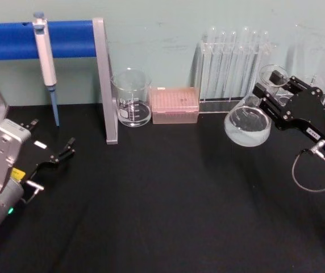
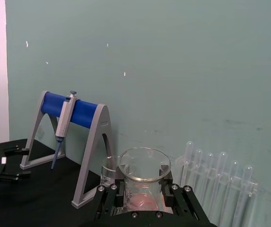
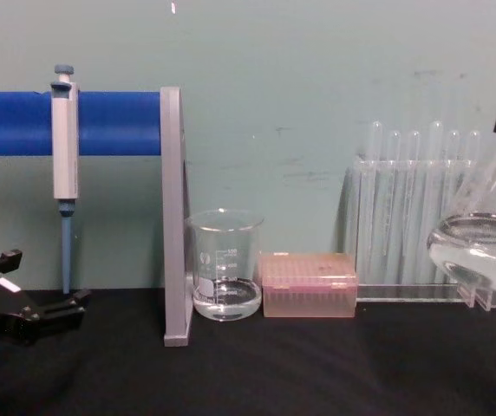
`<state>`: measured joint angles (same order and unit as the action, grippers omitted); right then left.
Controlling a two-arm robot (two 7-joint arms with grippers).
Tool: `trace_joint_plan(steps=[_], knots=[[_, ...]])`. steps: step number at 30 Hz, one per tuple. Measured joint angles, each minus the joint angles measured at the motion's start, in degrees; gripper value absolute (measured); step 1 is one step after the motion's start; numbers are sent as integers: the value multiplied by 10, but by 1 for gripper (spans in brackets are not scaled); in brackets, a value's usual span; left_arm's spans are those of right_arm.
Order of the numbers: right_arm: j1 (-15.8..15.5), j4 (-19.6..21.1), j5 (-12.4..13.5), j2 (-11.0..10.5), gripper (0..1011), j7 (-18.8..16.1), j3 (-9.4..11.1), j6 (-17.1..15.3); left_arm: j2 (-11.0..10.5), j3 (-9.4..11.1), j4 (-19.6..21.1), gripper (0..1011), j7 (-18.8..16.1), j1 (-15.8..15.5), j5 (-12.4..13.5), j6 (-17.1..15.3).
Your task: Grasp the erlenmeyer flask with one hand, shake it three times, then place it back.
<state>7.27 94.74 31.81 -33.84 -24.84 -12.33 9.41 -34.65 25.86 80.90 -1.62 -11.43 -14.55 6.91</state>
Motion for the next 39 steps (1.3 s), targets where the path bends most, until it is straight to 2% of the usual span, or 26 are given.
trace_joint_plan(steps=[7, 14, 20, 25, 26, 28, 31, 39], knots=[[2, -6, -4, 10, 448, -9, 6, -4, 0, 0, 0, 1001, 0, 0, 0, 0], [28, -24, -7, 28, 448, -42, -13, -12, 0, 0, 0, 1001, 0, 0, 0, 0], [68, -49, -4, 51, 448, -83, -53, -20, 0, 0, 0, 1001, 0, 0, 0, 0], [94, -65, -1, 64, 448, -109, -83, -26, 0, 0, 0, 1001, 0, 0, 0, 0], [94, -65, -1, 64, 448, -109, -83, -26, 0, 0, 0, 1001, 0, 0, 0, 0], [108, -74, 2, 70, 448, -122, -102, -31, 0, 0, 0, 1001, 0, 0, 0, 0], [120, -82, 4, 75, 448, -134, -119, -35, 0, 0, 0, 1001, 0, 0, 0, 0], [139, -96, 11, 79, 449, -148, -149, -42, 0, 0, 0, 1001, 0, 0, 0, 0]])
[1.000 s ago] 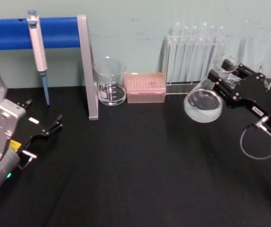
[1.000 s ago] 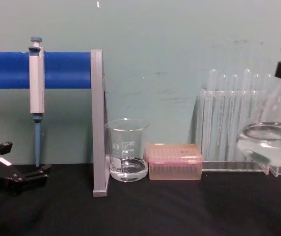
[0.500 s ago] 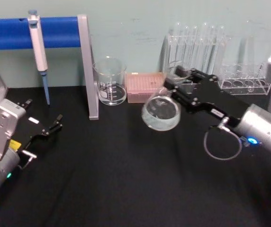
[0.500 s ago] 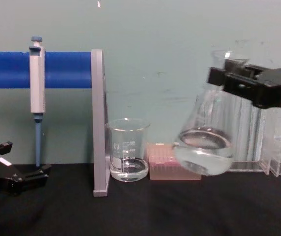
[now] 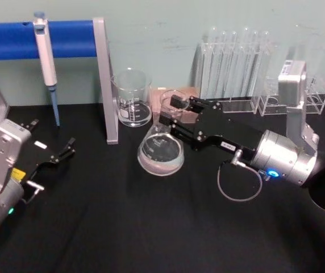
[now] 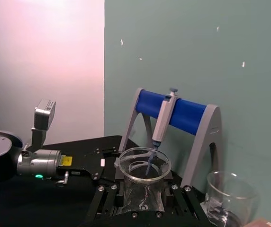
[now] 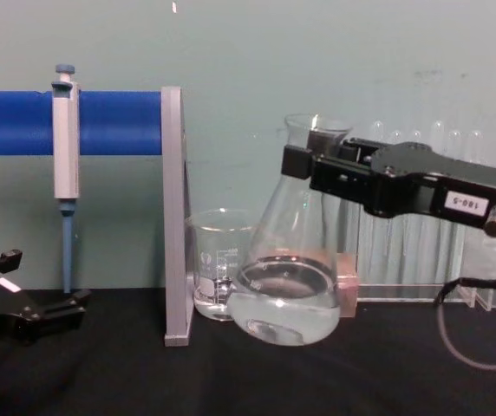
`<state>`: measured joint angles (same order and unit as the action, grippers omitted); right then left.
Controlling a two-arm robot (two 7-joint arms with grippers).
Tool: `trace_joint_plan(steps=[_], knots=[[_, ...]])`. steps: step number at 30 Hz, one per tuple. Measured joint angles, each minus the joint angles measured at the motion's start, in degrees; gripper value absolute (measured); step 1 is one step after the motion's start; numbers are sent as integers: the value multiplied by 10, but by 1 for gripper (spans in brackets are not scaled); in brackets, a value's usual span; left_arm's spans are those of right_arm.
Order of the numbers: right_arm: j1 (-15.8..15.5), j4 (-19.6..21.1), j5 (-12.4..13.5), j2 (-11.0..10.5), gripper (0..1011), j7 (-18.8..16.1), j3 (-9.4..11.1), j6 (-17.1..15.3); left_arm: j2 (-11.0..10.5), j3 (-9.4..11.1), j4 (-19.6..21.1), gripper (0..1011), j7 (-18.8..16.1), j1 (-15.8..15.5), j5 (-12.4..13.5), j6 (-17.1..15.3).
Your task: Grasp the erlenmeyer flask with one hand, shake it three times, then place it back.
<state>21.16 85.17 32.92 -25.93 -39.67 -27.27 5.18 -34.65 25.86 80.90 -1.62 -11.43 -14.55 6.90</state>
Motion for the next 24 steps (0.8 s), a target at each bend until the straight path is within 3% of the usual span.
trace_joint_plan(steps=[24], knots=[[20, -32, 9, -1, 448, -5, -27, 1, 0, 0, 0, 1001, 0, 0, 0, 0]])
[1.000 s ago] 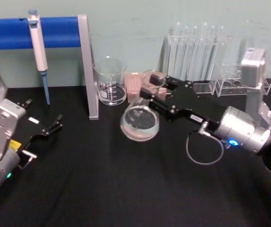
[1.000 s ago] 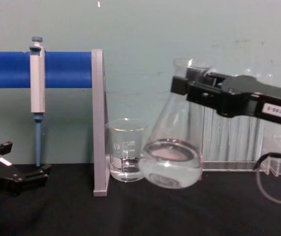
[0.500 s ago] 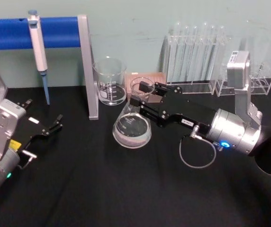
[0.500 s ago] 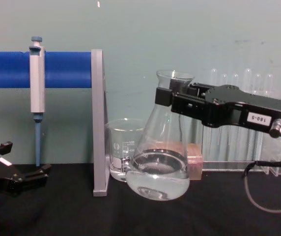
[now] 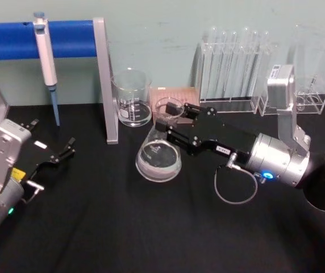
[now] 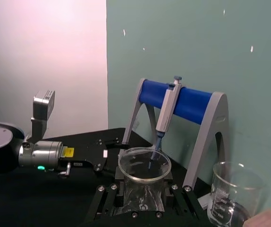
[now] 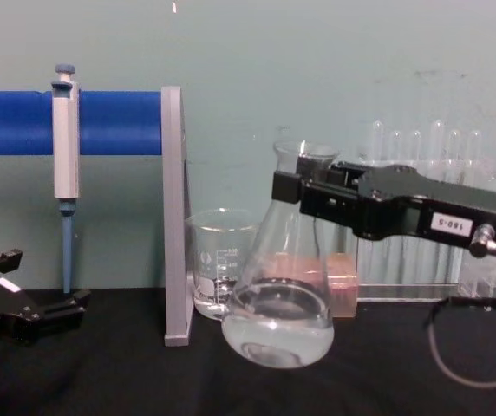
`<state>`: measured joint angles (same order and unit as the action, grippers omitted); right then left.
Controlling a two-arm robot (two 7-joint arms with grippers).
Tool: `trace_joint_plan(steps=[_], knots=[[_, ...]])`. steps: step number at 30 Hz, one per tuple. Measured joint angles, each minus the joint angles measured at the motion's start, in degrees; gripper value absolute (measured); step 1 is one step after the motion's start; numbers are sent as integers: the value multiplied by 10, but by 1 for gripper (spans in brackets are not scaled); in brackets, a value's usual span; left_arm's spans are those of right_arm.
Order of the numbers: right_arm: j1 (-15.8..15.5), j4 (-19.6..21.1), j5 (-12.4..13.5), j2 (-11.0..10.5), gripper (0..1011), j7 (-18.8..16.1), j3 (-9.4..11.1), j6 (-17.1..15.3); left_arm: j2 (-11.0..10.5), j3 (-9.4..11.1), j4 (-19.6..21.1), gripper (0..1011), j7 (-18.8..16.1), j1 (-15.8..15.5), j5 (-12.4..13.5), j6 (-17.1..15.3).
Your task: Grasp the erlenmeyer flask with one hand, shake it three times, then place it back.
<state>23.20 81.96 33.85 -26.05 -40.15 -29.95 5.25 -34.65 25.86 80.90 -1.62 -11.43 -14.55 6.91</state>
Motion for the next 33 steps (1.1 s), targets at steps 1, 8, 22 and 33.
trace_joint_plan(steps=[1, 8, 22, 33], knots=[[0, -2, 0, 0, 448, -1, -1, 0, 0, 0, 0, 1001, 0, 0, 0, 0], [3, -20, -3, 0, 449, -5, -8, 0, 0, 0, 0, 1001, 0, 0, 0, 0], [6, -49, -15, 0, 449, -10, -23, -9, 0, 0, 0, 1001, 0, 0, 0, 0], [9, -76, -30, 3, 448, -14, -33, -13, 0, 0, 0, 1001, 0, 0, 0, 0]])
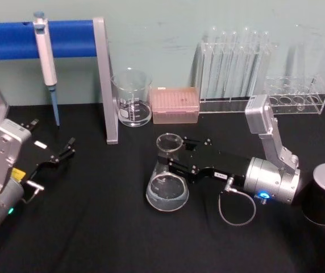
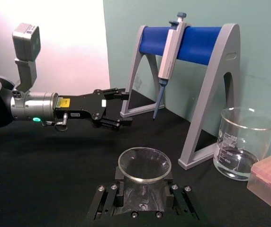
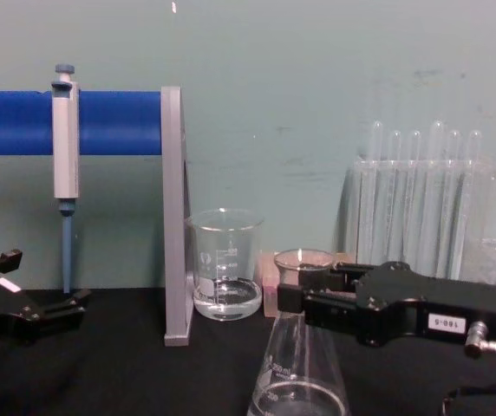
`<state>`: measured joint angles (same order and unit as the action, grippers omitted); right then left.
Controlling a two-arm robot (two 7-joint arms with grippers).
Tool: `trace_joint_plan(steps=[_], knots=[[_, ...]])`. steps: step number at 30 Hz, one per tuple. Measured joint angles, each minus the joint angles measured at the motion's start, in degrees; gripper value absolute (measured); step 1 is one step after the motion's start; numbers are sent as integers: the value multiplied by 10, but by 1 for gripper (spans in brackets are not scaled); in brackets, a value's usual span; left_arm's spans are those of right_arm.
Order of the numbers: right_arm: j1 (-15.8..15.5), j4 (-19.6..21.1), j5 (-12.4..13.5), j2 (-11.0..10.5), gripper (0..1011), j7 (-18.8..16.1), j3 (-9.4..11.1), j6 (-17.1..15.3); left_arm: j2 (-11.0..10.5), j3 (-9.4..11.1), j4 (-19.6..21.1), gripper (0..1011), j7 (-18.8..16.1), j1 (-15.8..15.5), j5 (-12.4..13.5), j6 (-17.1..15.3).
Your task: Grasp the erlenmeyer flask with one hand, shake it three times, then place it back.
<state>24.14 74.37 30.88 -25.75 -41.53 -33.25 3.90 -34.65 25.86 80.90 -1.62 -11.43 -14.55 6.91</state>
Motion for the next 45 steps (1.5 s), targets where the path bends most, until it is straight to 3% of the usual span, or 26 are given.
trace_joint_plan(steps=[45], knots=[[3, -20, -6, 7, 448, -4, -1, -3, 0, 0, 0, 1001, 0, 0, 0, 0]])
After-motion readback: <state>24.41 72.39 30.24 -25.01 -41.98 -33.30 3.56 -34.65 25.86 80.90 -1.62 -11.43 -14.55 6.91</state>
